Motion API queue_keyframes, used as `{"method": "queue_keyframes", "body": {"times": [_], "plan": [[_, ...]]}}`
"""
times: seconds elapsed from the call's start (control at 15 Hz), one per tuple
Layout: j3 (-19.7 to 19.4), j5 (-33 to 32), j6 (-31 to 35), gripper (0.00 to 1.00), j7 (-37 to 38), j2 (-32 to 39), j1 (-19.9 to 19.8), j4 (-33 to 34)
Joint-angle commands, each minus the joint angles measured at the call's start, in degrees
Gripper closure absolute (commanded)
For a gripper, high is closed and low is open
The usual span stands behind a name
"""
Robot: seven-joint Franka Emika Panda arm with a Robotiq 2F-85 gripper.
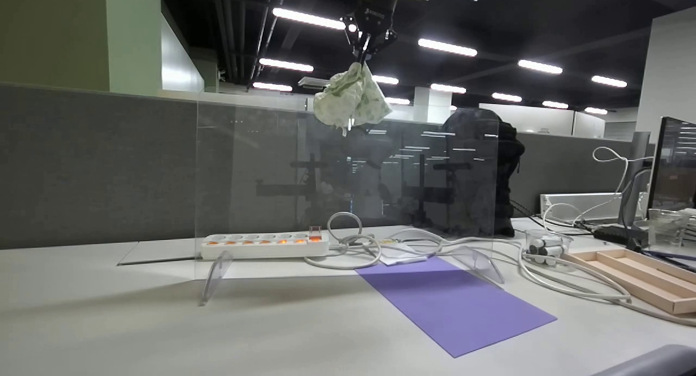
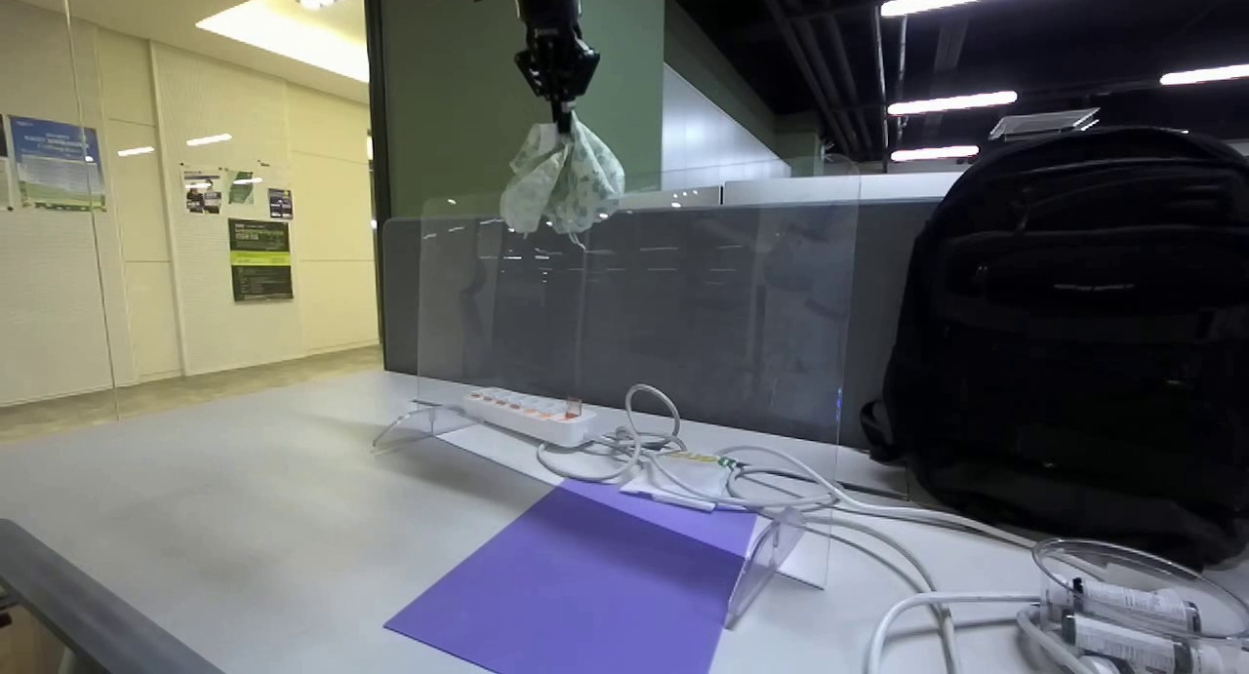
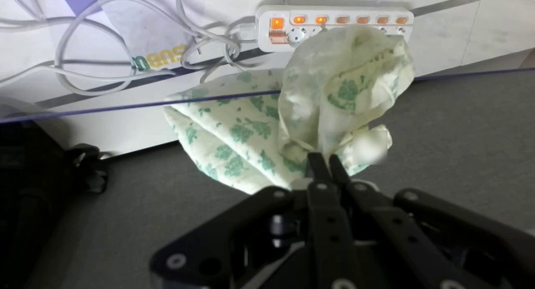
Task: Take the cloth off the table and hang it
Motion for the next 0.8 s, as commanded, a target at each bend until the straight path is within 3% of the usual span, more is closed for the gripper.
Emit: {"method": "queue_keyframes", "body": {"times": [0.0, 0.27, 0.67, 0.73], "plan": [[-0.4, 1.9, -2.0, 0.99, -1.7, 0.3, -0.6, -0.1], [0.0, 5.2, -3.4, 0.99, -5.5, 0.6, -0.6, -0.3], [0.4, 16.4, -8.7, 0.99, -14.7, -0.5, -0.7, 0.9], [0.4, 13.9, -6.2, 0.99, -12.8, 0.5, -0.4, 0.3]]}}
